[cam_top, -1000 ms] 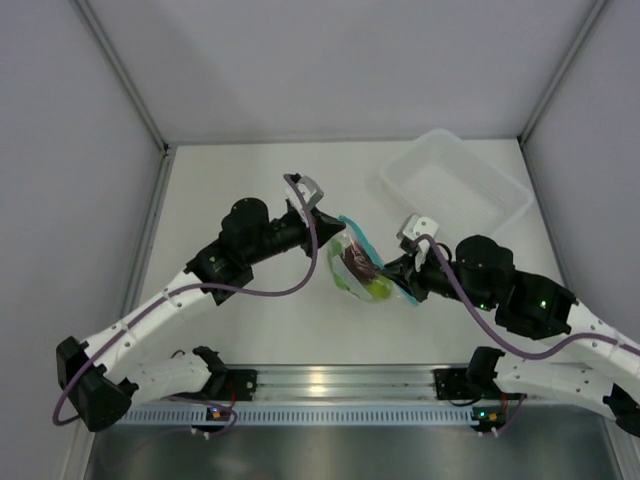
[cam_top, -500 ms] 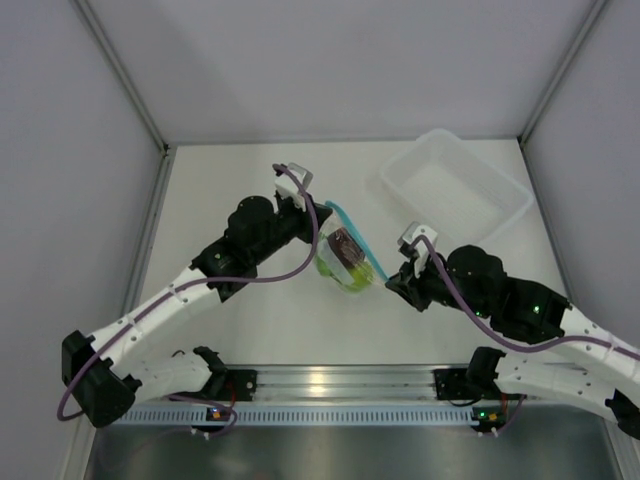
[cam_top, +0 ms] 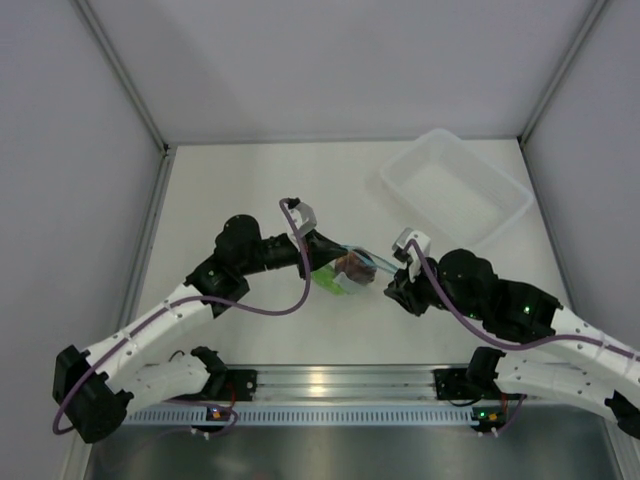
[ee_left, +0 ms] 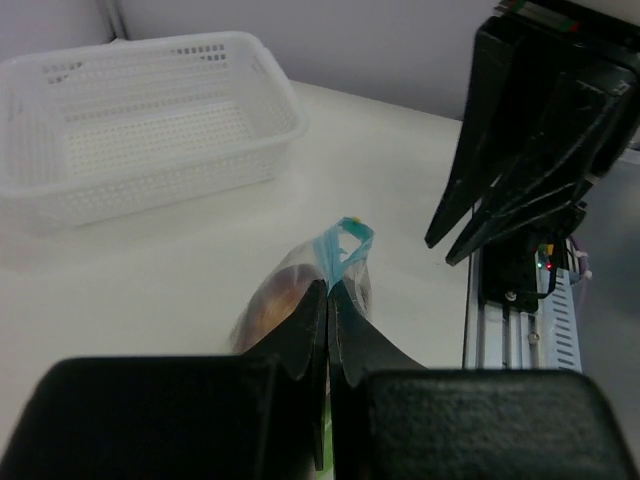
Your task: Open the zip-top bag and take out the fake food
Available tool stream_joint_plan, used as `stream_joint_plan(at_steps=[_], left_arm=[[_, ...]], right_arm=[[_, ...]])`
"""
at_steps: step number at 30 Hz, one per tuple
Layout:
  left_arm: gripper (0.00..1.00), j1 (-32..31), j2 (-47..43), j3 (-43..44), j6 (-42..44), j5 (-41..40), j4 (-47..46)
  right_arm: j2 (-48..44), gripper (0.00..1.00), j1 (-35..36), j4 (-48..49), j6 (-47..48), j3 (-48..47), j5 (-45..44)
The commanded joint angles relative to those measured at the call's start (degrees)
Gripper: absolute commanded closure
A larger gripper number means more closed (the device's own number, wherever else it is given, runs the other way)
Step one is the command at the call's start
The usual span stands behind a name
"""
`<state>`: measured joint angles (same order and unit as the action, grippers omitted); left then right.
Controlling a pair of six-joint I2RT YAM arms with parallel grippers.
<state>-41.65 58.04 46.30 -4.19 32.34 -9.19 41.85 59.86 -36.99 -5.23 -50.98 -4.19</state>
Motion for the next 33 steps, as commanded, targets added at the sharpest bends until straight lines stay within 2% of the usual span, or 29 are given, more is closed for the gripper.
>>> stream_joint_plan(at_steps=[1,2,9,15,22,33], left_arm=[[1.00,0.08,-1.18,0.19,2.95,9.74,-7.16],[1.00,0.08,-0.83,0.28,2.96,10.55,-7.16],[1.00,0.08,2.95,0.98,2.96,12.49,-7.16],[1.00,0.08,5.68,1.86,2.96,14.86,-7.16],[1.00,0.08,7.26,3.52,4.01,18.11,-5.05],[1.00,0.08,9.46,4.76,5.24,20.13,-3.82]], right_arm=[[-1.23,0.79,0.53,3.07,-1.09,-0.35,-2.58],[-1.59,0.73,0.53,3.68,-1.18,-0.43,-3.45],[-4.75,0.67,0.53,4.30,-0.83,-2.45,-6.01],[-3.53,0.61,0.53,3.95,-0.57,-3.25,-7.32],[-2.12,0.57,0.53,7.54,-1.97,-3.25,-15.23],[-0.19,0.55,0.44,8.60,-0.48,-1.23,-9.52]])
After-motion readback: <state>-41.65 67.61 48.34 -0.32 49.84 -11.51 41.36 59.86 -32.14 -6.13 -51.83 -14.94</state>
